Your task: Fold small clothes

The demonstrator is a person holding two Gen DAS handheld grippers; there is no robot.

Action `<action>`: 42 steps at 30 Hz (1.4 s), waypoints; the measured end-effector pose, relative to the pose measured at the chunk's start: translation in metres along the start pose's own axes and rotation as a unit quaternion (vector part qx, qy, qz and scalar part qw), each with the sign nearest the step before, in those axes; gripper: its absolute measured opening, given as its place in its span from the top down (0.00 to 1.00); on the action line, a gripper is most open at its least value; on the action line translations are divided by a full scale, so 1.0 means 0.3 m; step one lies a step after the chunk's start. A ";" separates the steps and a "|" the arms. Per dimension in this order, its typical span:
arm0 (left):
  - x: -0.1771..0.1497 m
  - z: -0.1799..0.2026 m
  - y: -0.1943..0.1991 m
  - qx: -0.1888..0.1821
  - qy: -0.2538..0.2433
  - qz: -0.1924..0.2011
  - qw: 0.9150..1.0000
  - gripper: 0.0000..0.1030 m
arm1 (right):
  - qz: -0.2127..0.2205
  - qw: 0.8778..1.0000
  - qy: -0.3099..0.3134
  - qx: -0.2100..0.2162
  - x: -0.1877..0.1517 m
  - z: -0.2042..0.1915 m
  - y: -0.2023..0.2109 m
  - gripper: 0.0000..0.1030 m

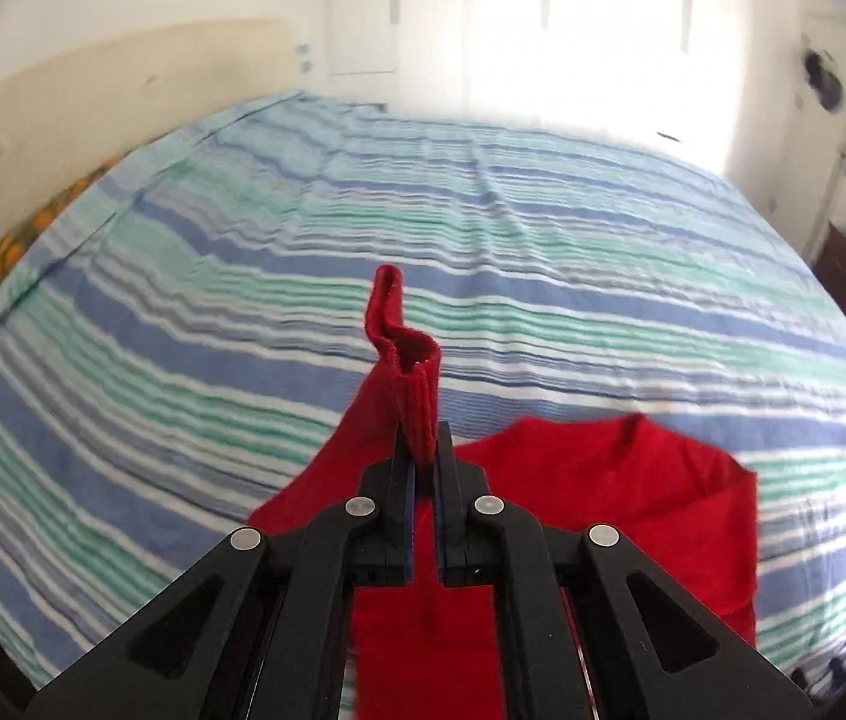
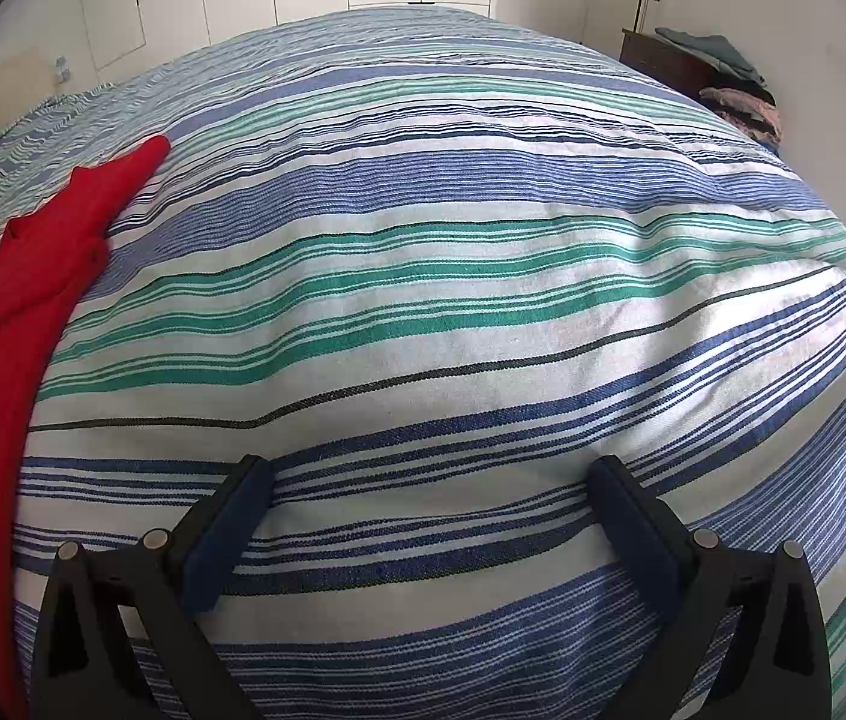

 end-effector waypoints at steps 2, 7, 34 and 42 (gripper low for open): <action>-0.074 0.201 -0.023 -0.030 -0.054 -0.022 0.998 0.74 | 0.000 1.000 0.000 0.000 0.000 0.000 0.000 0.00; -0.420 0.372 -0.038 -0.059 -0.118 -0.101 0.986 0.27 | -0.001 1.000 0.000 0.000 -0.002 -0.001 0.002 0.00; -0.724 -0.365 -0.132 0.007 0.055 -0.150 0.987 0.26 | -0.206 0.900 0.004 0.383 0.276 -0.581 0.314 0.21; -0.778 -0.365 -0.100 0.005 0.034 -0.119 0.992 0.18 | -0.256 0.892 -0.077 0.364 0.318 -0.921 -0.037 0.49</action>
Point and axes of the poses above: each gripper's, at about its wrist camera, not at the fingertips, and y roughly against the way its jaws point, z to its right, x to its top, the point moved 4 cm from there along -y, roughly the way its jaws point, and after that the axes turned 2 degrees about -y, right-handed, at the moved point
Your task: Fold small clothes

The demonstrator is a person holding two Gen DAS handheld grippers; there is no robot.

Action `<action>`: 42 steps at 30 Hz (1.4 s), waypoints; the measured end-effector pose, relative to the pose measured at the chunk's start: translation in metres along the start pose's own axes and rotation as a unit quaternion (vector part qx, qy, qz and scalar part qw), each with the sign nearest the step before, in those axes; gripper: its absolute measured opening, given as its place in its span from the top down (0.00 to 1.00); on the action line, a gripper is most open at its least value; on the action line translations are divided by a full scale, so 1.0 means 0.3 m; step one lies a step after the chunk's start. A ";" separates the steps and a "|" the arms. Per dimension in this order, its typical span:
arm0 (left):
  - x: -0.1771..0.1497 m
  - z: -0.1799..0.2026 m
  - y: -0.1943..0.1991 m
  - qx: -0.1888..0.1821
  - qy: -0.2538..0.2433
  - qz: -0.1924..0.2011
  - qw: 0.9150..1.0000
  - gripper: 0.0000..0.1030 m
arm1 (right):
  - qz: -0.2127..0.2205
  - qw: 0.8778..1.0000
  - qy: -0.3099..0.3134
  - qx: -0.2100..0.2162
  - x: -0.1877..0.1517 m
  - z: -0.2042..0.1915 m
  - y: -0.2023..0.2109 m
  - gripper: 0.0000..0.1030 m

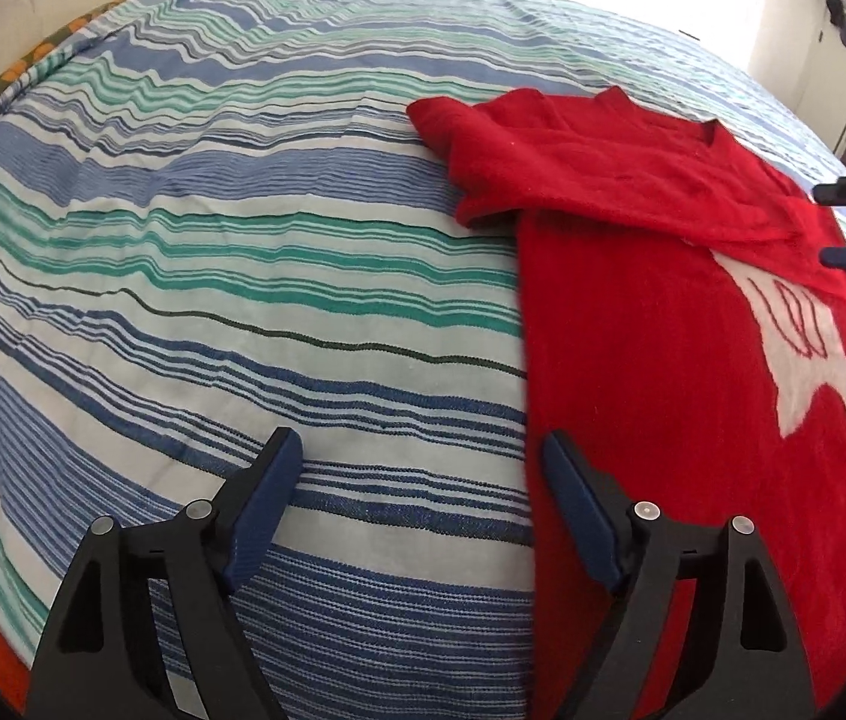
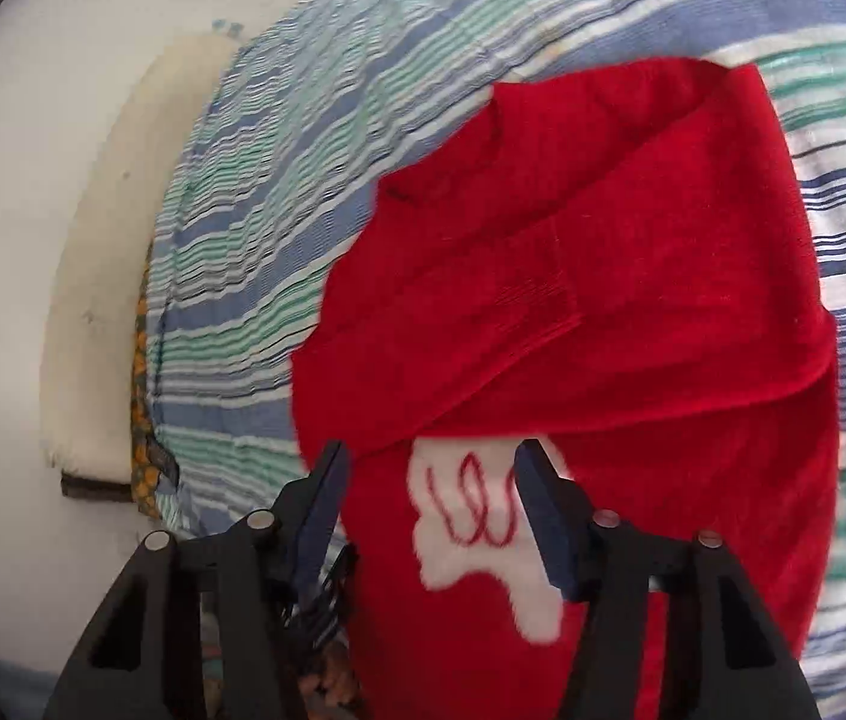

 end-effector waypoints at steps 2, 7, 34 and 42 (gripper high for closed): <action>0.002 0.002 -0.004 -0.002 0.001 0.001 1.000 0.18 | 0.012 1.000 -0.020 -0.010 0.036 0.039 -0.044 0.53; 0.003 -0.001 -0.014 -0.002 0.003 0.000 1.000 0.16 | 0.040 0.999 -0.028 -0.020 0.093 0.071 -0.117 0.61; 0.347 0.093 -0.168 0.020 -0.027 -0.020 0.999 0.86 | 0.178 0.984 -0.006 0.006 0.084 0.096 0.194 0.95; 0.278 0.051 -0.166 -0.009 0.004 -0.024 1.000 0.93 | 0.108 0.987 0.022 -0.115 0.051 0.198 0.098 0.95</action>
Point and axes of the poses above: each gripper's, at about its wrist camera, not at the fingertips, and y roughly against the way its jaws point, z to its right, x to its top, the point moved 4 cm from there along -y, roughly the way its jaws point, and after that the axes turned 2 degrees about -y, right-handed, at the moved point
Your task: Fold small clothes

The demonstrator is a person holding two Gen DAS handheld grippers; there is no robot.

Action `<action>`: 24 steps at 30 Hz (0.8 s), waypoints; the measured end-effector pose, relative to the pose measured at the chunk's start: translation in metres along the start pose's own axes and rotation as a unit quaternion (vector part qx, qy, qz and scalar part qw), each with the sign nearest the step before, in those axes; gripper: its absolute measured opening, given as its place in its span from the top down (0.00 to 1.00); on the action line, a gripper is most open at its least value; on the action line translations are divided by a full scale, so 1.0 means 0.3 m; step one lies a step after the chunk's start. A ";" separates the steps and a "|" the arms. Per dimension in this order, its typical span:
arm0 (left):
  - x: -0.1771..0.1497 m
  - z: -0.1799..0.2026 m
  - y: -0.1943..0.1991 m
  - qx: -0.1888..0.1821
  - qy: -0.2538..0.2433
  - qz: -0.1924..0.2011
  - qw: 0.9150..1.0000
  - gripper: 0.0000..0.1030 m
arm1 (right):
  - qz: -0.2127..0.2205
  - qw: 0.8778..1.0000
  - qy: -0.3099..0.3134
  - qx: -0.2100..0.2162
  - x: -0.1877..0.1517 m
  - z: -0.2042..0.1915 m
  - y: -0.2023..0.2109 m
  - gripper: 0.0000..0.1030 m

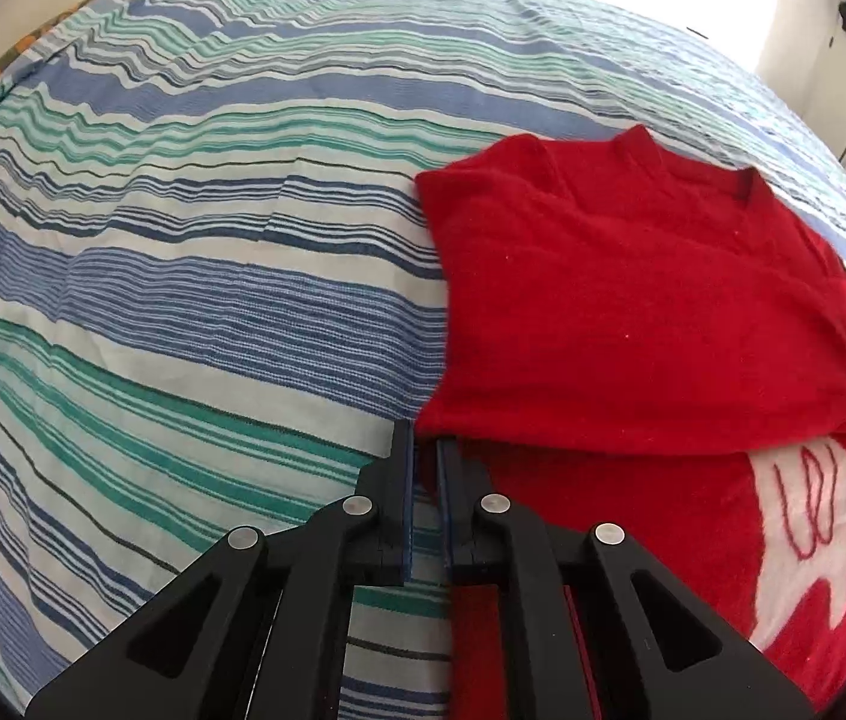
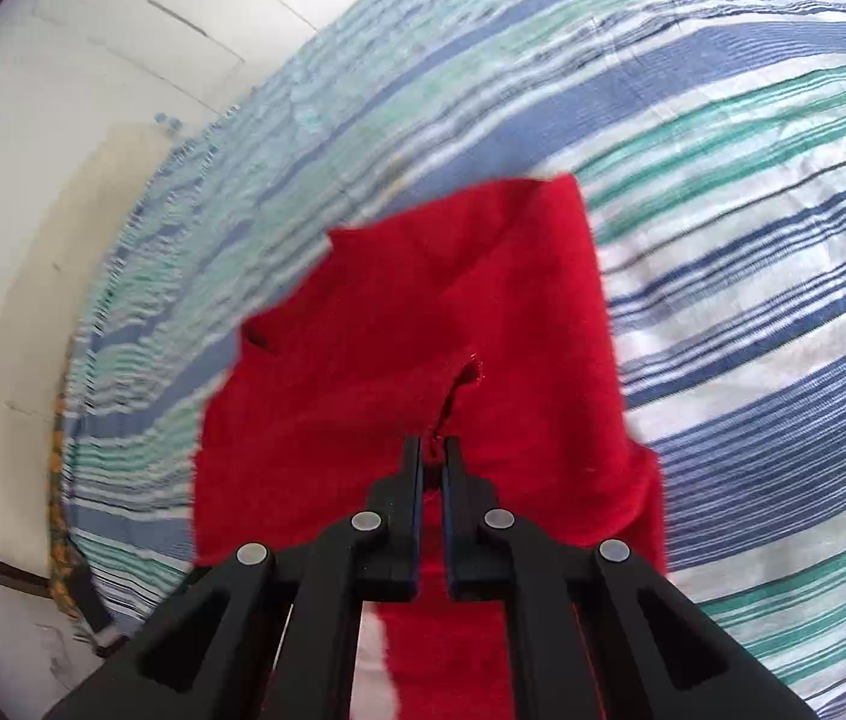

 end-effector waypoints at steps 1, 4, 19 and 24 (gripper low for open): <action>-0.001 -0.001 0.004 0.002 0.001 -0.001 1.000 0.92 | -0.010 1.000 0.009 -0.017 -0.020 0.008 -0.026 0.95; -0.004 -0.013 0.015 0.012 0.006 -0.010 1.000 0.79 | 0.008 0.999 0.038 -0.038 -0.046 -0.004 -0.018 0.95; -0.035 -0.353 0.140 0.093 0.107 0.052 0.989 0.08 | 0.151 0.972 0.091 -0.156 -0.167 0.324 0.411 0.23; -0.045 -0.430 -0.110 0.088 0.130 -0.010 0.988 0.00 | 0.124 0.959 0.065 -0.248 -0.235 0.609 0.389 0.12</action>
Point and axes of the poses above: each gripper's, at about its wrist camera, not at the fingertips, and y roughly against the way its jaws point, z to its right, x to its top, the point moved 4 cm from there along -y, roughly the way its jaws point, and after that the axes turned 2 degrees about -y, right-handed, at the moved point
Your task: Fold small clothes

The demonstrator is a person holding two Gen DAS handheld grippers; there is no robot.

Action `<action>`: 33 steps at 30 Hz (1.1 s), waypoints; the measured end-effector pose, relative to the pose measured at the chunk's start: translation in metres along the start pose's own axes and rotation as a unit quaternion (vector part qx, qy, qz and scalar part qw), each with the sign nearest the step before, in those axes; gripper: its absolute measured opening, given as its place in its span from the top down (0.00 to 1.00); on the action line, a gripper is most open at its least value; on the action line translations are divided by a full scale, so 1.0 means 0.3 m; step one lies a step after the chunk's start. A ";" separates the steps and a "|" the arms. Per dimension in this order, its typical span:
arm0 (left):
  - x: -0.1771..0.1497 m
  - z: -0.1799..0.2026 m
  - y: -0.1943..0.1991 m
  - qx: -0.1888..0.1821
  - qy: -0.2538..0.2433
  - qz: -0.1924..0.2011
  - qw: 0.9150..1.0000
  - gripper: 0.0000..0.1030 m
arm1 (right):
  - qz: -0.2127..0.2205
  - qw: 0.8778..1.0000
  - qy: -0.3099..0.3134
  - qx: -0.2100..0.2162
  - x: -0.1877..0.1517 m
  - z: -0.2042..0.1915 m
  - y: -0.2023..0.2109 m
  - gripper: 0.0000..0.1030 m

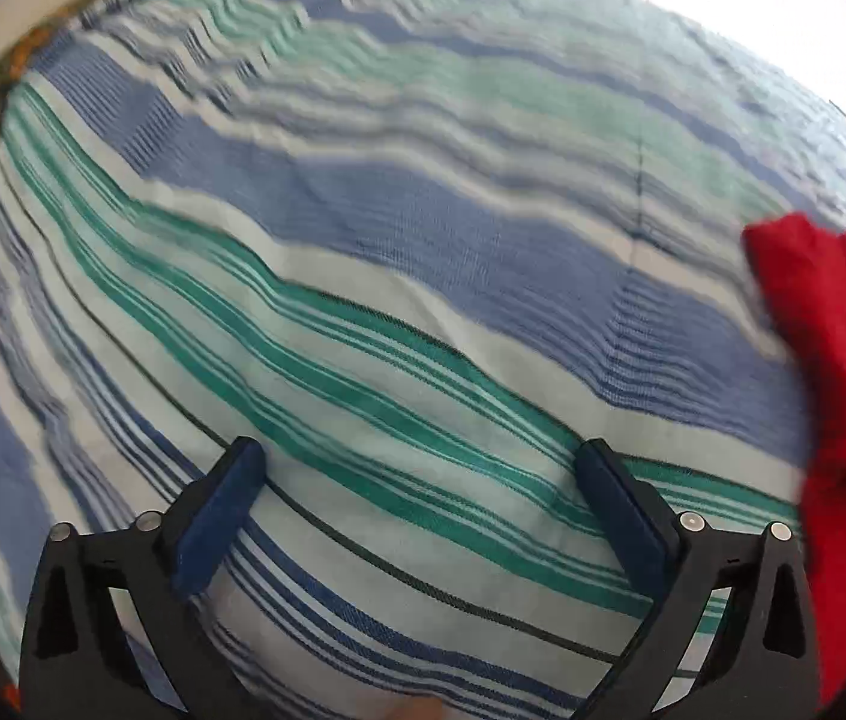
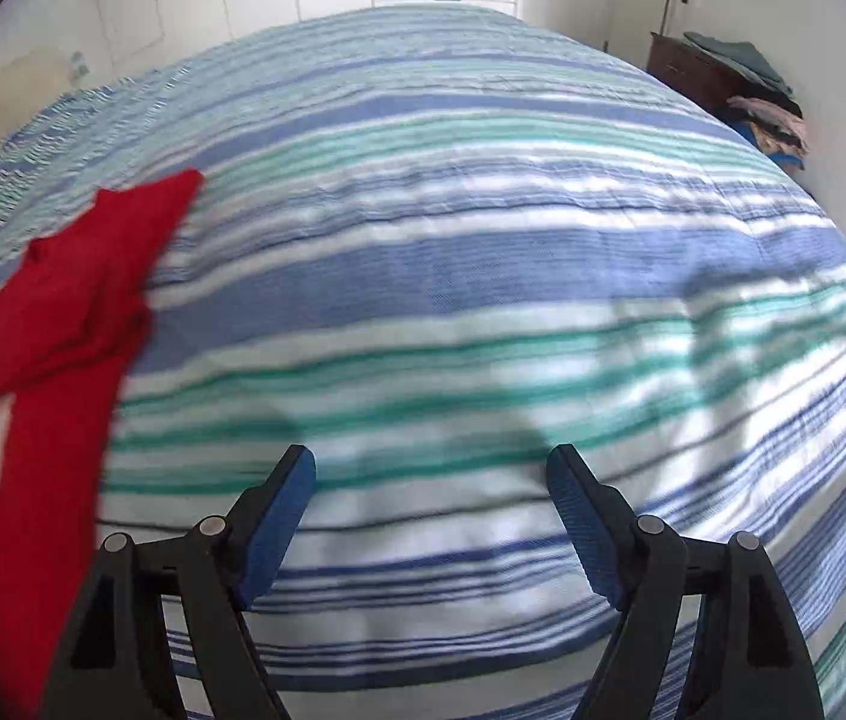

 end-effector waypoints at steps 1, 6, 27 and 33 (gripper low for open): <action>-0.001 -0.008 0.009 -0.005 0.007 0.018 1.000 0.00 | 0.006 1.000 -0.014 0.007 -0.020 0.015 -0.018 0.06; -0.004 -0.004 0.024 0.000 0.006 0.029 1.000 0.00 | 0.017 1.000 -0.020 0.000 -0.021 0.027 -0.034 0.00; 0.000 0.004 0.022 -0.001 0.007 0.031 1.000 0.00 | 0.037 0.999 -0.026 0.012 -0.034 0.035 -0.029 0.00; 0.000 0.003 0.022 -0.001 0.007 0.030 1.000 0.00 | 0.039 0.999 -0.027 0.016 -0.034 0.037 -0.028 0.00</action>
Point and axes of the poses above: each gripper's, at about its wrist camera, not at the fingertips, and y roughly against the way its jaws point, z to its right, x to its top, the point moved 4 cm from there along -y, roughly the way its jaws point, and after that the axes turned 2 degrees about -y, right-handed, at the moved point
